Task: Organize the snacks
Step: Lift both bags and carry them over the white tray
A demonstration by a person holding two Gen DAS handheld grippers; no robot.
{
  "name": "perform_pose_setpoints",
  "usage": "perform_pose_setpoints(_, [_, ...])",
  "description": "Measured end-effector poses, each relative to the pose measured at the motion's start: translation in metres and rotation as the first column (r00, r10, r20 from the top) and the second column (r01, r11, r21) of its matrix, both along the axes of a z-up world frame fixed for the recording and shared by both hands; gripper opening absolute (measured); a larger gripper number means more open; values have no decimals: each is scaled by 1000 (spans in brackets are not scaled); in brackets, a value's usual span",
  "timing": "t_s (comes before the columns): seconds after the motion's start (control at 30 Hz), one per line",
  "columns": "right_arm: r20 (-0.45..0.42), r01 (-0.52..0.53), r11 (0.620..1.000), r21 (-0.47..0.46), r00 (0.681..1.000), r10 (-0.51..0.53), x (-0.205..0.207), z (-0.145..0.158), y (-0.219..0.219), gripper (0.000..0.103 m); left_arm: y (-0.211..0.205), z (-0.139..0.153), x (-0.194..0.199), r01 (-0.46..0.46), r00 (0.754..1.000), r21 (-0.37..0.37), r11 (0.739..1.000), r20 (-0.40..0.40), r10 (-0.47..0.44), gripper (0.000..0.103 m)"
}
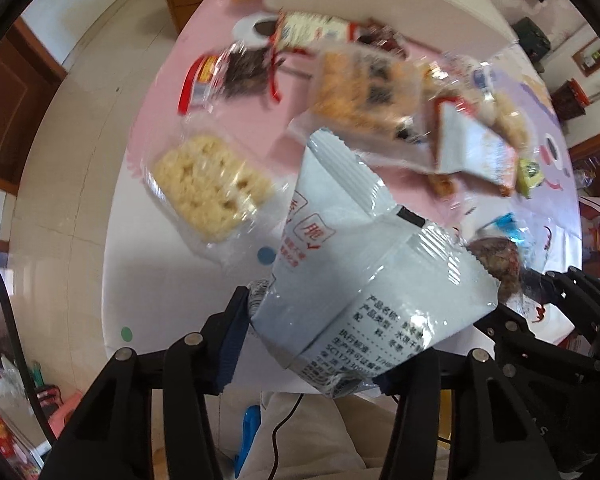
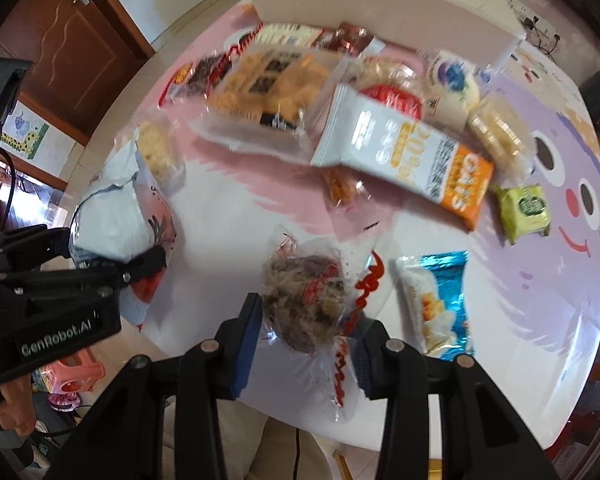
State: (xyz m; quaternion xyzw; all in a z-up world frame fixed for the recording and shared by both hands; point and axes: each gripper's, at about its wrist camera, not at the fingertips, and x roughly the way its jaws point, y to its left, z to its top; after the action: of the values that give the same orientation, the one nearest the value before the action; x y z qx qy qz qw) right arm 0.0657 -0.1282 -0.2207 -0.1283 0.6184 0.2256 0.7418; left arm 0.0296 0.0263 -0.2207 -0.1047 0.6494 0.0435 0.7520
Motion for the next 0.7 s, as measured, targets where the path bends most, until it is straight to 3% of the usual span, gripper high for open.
perform_pose_setpoints(0.2, [62, 24, 999, 36, 998, -26, 10, 39, -15, 41, -15, 39, 27, 45, 996, 6, 999, 75, -45, 51])
perform_pose_setpoints(0.37, [133, 60, 996, 73, 989, -69, 21, 77, -31, 41, -31, 94, 50, 101, 982, 26, 995, 160, -104, 51])
perform_pose_setpoints(0.7, [303, 137, 980, 145, 937, -176, 76, 167, -46, 41, -33, 197, 113, 160, 921, 103, 982, 342, -186, 51])
